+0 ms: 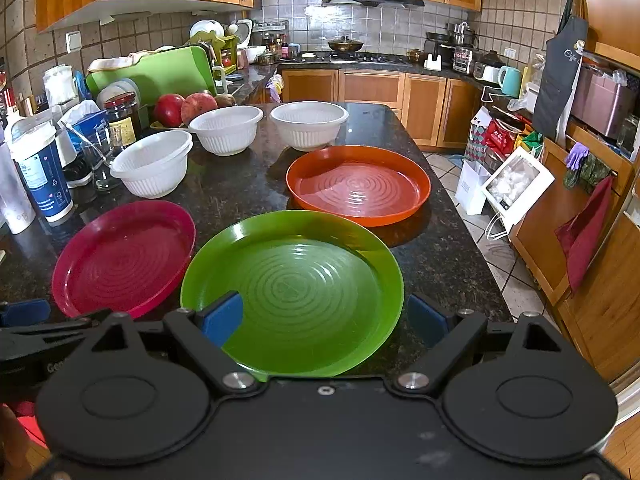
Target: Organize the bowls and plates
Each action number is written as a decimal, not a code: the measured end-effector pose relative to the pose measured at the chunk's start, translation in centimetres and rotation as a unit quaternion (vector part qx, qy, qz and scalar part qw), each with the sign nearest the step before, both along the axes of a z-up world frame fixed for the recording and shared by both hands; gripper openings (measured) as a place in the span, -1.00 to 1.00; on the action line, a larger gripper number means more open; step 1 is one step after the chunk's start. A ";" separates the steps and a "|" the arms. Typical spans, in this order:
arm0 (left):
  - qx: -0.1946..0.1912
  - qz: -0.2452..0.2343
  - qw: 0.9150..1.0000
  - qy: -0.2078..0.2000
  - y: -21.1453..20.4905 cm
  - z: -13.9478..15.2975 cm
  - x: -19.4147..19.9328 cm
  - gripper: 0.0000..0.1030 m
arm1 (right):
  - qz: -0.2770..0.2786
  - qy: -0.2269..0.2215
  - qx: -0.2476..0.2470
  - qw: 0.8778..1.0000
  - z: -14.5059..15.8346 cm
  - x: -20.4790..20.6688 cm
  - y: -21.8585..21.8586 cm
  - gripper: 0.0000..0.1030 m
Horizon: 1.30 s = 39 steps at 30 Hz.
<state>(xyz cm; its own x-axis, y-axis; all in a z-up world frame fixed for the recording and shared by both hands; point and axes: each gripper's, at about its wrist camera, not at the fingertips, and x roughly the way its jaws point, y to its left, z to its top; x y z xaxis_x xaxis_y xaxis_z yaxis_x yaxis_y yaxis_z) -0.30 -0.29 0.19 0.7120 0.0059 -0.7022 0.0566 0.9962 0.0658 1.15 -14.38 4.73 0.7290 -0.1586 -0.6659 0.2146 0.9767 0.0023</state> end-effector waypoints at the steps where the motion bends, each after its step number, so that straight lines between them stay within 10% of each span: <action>1: 0.000 0.000 1.000 0.000 0.0 0.0 0.0 0.35 | 0.000 -0.001 0.000 1.000 0.1 0.0 0.0 0.81; 39: 0.000 -0.010 1.000 -0.013 0.4 0.3 -0.2 0.33 | -0.001 -0.013 -0.004 1.000 0.1 -0.2 0.0 0.81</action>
<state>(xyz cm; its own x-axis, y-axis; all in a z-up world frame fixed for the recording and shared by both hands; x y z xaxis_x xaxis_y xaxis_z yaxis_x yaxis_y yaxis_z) -0.50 0.15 0.54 0.7304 -0.0083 -0.6830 0.0744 0.9949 0.0675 0.91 -14.38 4.87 0.7461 -0.1642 -0.6453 0.2155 0.9765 0.0007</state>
